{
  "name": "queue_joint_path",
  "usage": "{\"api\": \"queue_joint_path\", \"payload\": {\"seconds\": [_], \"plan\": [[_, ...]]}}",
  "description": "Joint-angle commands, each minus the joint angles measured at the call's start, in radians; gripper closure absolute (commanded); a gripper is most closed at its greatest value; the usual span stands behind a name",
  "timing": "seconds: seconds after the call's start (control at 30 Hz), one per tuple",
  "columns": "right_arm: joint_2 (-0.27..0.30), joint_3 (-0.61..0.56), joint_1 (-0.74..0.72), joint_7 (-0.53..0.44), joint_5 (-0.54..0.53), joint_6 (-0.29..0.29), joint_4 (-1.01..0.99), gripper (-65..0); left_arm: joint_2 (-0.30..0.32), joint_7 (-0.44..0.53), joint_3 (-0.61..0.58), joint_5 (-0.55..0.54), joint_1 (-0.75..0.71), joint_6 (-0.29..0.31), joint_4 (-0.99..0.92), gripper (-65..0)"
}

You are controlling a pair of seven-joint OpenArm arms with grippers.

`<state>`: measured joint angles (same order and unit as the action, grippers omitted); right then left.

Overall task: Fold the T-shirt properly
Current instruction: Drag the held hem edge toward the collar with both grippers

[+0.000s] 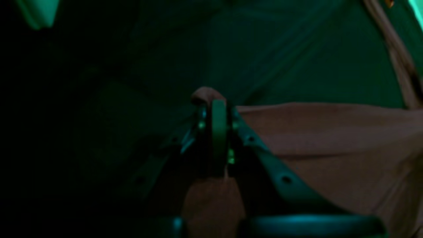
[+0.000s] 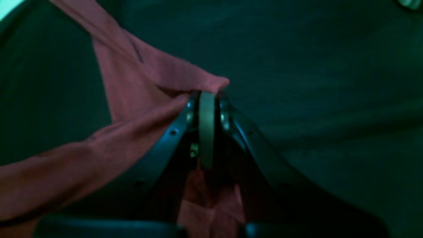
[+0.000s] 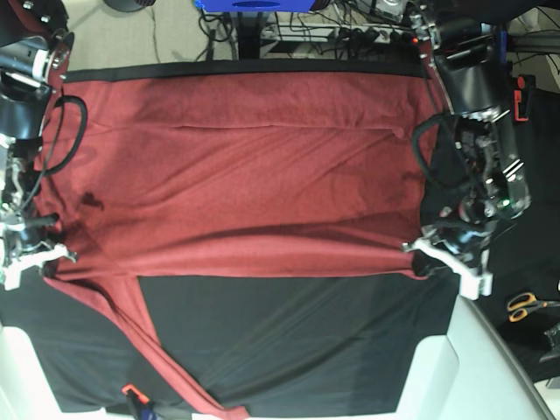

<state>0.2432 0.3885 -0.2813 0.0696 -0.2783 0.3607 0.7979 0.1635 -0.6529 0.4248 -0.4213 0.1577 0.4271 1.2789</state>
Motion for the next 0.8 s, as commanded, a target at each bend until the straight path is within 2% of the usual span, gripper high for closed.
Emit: {"api": "queue_joint_path", "payload": {"seconds": [0.0,0.33,0.43,0.6,0.77], "plan": [[0.015,0.005,-0.016,-0.029,-0.011,0.008,0.018,0.0,0.009,0.031,-0.001,-0.024,0.013,0.006,0.018,0.0],[0.009,0.007,0.034,-0.03,-0.02,0.014,0.025,0.0,0.009,0.043,0.001,-0.032,-0.053,0.008,0.02,0.0],[0.014,0.007,0.053,-0.03,-0.063,0.014,0.025,0.0,0.009,0.04,0.001,-0.032,-0.066,0.008,0.025,0.0],[0.017,0.005,0.086,-0.029,-0.068,0.014,0.025,0.0,0.009,0.035,-0.005,-0.034,-0.094,0.008,0.069,0.0],[0.017,0.005,0.109,-0.012,-0.068,0.014,0.025,0.0,0.009,-0.034,-0.005,-0.034,-0.096,0.008,0.087,0.0]]}}
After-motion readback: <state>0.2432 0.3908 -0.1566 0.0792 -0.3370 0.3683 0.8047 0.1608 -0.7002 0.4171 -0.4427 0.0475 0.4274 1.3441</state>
